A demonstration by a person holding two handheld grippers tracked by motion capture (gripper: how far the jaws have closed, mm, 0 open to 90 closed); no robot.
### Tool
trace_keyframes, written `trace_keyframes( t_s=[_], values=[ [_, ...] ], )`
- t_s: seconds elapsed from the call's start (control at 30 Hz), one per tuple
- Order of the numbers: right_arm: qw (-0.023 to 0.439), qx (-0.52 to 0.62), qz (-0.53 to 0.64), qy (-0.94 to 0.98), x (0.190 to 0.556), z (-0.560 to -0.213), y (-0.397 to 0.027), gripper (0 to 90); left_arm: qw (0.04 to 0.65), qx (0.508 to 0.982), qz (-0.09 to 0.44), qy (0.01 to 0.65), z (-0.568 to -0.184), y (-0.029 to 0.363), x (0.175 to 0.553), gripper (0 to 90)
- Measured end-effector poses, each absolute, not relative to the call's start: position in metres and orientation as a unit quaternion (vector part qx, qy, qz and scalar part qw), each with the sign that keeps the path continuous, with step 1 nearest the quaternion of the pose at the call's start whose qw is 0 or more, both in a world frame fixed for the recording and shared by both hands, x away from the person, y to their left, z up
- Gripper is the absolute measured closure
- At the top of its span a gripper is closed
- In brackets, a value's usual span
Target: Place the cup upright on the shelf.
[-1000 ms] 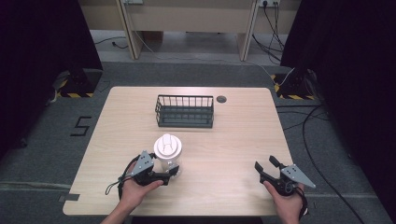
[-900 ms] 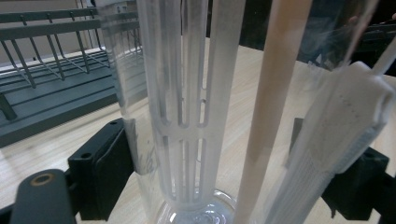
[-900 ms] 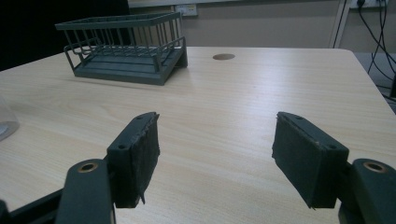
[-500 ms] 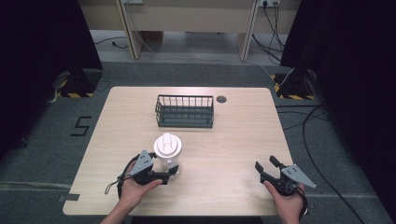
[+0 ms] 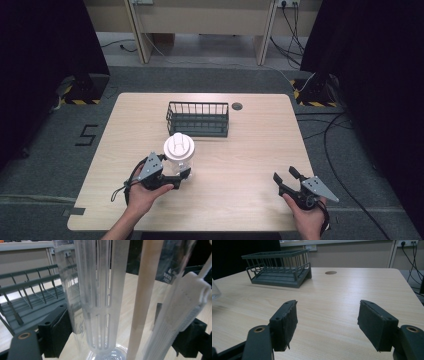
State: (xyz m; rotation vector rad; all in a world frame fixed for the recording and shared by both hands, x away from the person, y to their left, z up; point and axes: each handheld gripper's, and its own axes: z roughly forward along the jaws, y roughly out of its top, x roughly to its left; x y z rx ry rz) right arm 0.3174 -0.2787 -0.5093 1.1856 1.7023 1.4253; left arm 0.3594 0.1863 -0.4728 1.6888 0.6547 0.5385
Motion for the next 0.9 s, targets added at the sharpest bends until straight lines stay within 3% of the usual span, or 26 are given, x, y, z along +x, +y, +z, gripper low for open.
trace_keyframes(
  t_s=[0.9],
  values=[
    [0.308,0.448,0.54,0.643,0.317,-0.509,-0.279,32.7,0.602,0.696,0.249,0.3,-0.44,0.18,0.395,15.2]
  ],
)
